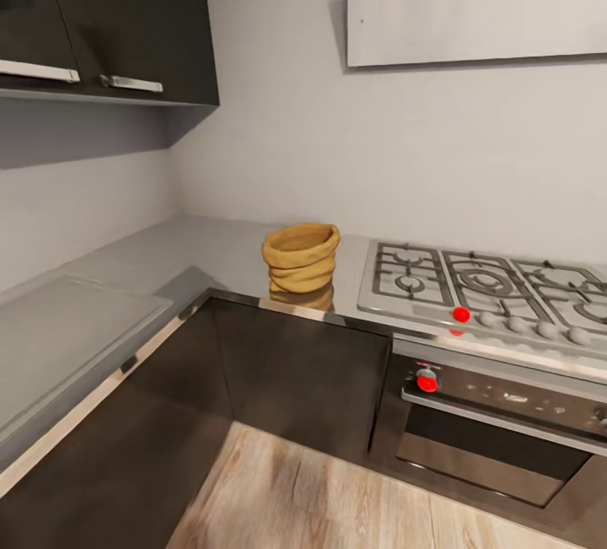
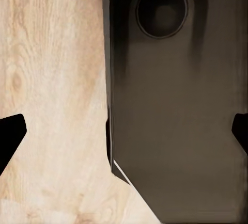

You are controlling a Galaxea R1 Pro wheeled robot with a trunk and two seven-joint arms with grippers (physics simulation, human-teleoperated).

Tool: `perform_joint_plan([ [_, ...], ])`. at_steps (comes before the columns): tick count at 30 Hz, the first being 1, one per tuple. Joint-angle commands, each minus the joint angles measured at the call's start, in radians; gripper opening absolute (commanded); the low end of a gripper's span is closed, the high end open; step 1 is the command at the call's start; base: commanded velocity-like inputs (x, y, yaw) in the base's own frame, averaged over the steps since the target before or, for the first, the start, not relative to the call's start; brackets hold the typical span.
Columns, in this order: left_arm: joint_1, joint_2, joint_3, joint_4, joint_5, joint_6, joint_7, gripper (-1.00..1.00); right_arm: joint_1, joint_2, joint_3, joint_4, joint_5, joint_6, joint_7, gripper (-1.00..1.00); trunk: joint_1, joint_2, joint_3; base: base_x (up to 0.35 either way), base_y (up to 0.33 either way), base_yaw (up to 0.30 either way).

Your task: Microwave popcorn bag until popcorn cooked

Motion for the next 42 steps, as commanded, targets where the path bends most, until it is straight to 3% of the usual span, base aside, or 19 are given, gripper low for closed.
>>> perform_joint_plan([
  [1, 0.001, -0.006, 0.001, -0.002, 0.000, -0.001, 0.000, 1.00, 0.004, -0.006, 0.003, 0.004, -0.007, -0.009, 0.001, 1.00, 0.000, 0.000, -0.001, 0.000, 0.000, 0.000],
  [6, 0.001, -0.034, 0.000, -0.002, 0.000, -0.001, 0.001, 1.00, 0.033, -0.033, 0.005, 0.004, -0.008, -0.014, 0.001, 1.00, 0.000, 0.000, -0.001, 0.000, 0.000, 0.000],
  [8, 0.001, -0.044, 0.000, -0.002, 0.000, -0.001, 0.003, 1.00, 0.039, -0.032, 0.005, 0.004, -0.008, -0.015, 0.002, 1.00, -0.008, 0.014, 0.006, 0.000, 0.000, 0.000],
  [42, 0.001, -0.034, 0.004, -0.003, 0.001, -0.001, 0.007, 1.00, 0.039, -0.031, 0.004, 0.004, -0.008, -0.018, 0.000, 1.00, -0.138, 0.252, 0.112, 0.000, 0.000, 0.000],
])
